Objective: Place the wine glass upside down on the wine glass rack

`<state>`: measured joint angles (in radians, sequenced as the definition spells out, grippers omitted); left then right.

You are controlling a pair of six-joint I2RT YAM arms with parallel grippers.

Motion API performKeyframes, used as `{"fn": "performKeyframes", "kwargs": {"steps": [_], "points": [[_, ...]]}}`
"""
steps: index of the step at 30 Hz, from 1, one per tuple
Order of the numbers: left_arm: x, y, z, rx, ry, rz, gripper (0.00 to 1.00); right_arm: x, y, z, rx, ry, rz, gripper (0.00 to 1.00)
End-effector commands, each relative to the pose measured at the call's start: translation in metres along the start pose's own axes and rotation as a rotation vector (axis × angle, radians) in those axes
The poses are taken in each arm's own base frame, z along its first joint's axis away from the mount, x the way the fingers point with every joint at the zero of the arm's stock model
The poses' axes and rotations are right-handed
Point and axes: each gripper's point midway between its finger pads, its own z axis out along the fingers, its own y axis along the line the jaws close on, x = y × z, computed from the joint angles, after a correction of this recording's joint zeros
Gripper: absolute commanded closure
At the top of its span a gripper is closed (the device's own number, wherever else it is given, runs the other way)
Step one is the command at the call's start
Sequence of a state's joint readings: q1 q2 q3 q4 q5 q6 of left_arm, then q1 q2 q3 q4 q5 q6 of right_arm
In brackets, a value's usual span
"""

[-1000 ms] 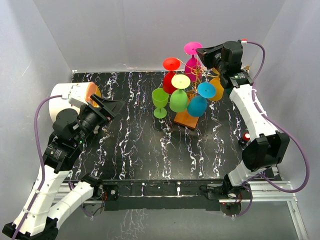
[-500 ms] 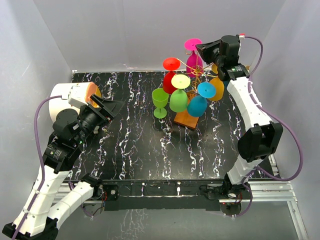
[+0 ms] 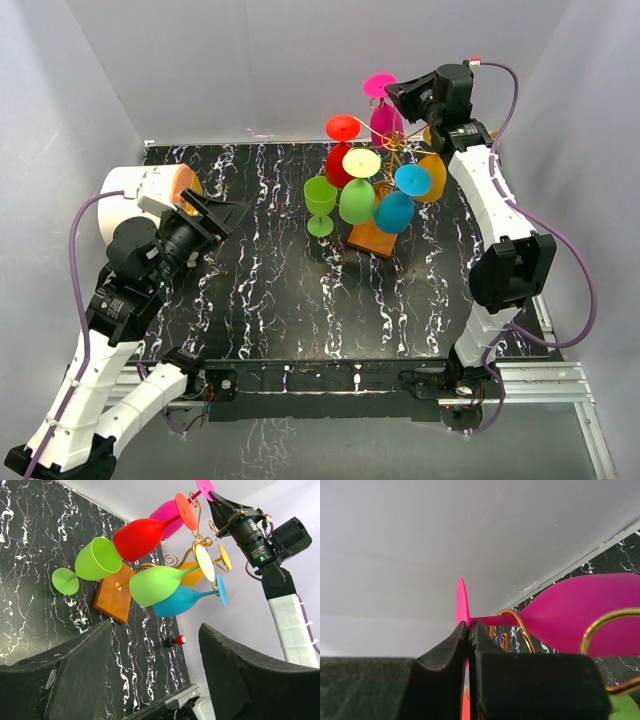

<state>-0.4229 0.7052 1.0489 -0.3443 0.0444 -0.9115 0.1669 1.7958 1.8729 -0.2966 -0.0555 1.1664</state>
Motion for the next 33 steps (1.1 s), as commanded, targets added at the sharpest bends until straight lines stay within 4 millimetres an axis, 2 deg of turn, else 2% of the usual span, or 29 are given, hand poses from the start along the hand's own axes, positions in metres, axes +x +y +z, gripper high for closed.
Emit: {"fn": "performKeyframes", "kwargs": {"steps": [1, 12, 17, 20, 26, 33], "points": [[-0.002, -0.006, -0.001, 0.024, -0.007, 0.012, 0.31, -0.008, 0.039, -0.006, -0.121, 0.015, -0.041, 1.00], [-0.001, -0.005, 0.000, 0.023, -0.005, 0.011, 0.31, -0.002, 0.045, -0.022, -0.151, 0.045, -0.083, 0.97], [-0.002, -0.006, 0.000, 0.028, -0.006, 0.013, 0.31, 0.001, 0.038, -0.025, -0.132, 0.052, -0.095, 0.89], [-0.001, -0.006, 0.000, 0.027, -0.005, 0.013, 0.31, -0.003, 0.044, -0.036, -0.145, 0.041, -0.102, 0.87], [-0.001, -0.005, -0.001, 0.025, -0.003, 0.012, 0.30, 0.000, 0.041, -0.039, -0.140, 0.051, -0.109, 0.79], [-0.001, -0.004, -0.002, 0.025, -0.006, 0.013, 0.30, 0.002, 0.040, -0.045, -0.135, 0.056, -0.136, 0.73]]}}
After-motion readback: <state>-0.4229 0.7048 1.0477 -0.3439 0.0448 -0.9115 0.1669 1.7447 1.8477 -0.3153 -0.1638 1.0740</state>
